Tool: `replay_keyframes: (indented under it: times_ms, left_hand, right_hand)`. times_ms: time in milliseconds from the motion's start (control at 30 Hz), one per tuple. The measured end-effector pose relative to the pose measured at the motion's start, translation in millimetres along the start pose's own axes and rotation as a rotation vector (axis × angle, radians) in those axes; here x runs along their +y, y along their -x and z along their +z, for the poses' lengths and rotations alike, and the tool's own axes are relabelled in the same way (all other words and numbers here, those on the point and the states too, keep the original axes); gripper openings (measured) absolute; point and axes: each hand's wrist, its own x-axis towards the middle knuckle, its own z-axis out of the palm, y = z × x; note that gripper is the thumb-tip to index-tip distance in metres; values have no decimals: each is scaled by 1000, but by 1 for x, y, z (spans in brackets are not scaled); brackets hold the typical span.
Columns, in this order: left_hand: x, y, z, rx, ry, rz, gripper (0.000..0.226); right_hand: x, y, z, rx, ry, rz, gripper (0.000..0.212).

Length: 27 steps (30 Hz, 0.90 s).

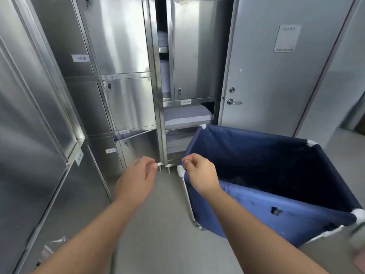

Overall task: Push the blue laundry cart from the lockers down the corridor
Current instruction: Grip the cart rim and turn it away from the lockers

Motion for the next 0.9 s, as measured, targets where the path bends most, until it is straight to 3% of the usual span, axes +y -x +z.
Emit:
replay_keyframes:
  times_ms: [500, 900]
  left_hand:
    - [-58, -253, 120, -157, 79, 99, 28]
    - [-72, -384, 210, -402, 91, 302, 25]
  right_hand:
    - [53, -220, 63, 154, 108, -6, 15]
    - [101, -322, 108, 262, 193, 234, 18]
